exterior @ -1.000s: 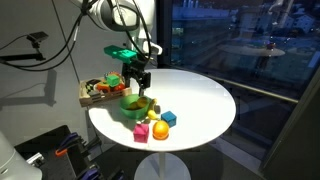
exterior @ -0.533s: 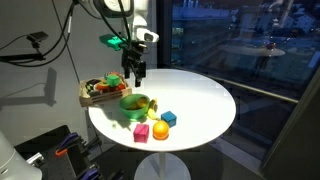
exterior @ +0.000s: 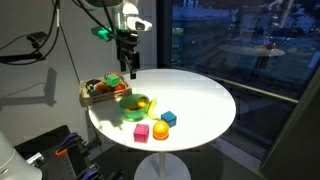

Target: Put the yellow object inside the bowl

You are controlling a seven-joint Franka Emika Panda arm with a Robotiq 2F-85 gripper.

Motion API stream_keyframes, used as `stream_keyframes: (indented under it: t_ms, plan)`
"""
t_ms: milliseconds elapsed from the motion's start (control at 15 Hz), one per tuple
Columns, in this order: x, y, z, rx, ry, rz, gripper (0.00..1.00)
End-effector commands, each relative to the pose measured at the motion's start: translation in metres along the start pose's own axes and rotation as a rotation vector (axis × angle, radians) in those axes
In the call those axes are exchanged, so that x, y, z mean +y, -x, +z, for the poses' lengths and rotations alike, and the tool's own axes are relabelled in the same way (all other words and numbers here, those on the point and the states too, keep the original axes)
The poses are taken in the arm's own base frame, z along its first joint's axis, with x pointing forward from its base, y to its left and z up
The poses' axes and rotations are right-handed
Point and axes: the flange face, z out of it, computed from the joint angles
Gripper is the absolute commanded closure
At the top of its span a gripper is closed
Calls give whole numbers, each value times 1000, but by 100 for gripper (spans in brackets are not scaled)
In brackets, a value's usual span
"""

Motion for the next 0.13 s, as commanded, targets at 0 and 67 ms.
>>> stream_keyframes:
  t_ms: [0,67]
  plan:
    - [0,0,-1,0,0,0,0]
    - [0,0,-1,0,0,0,0]
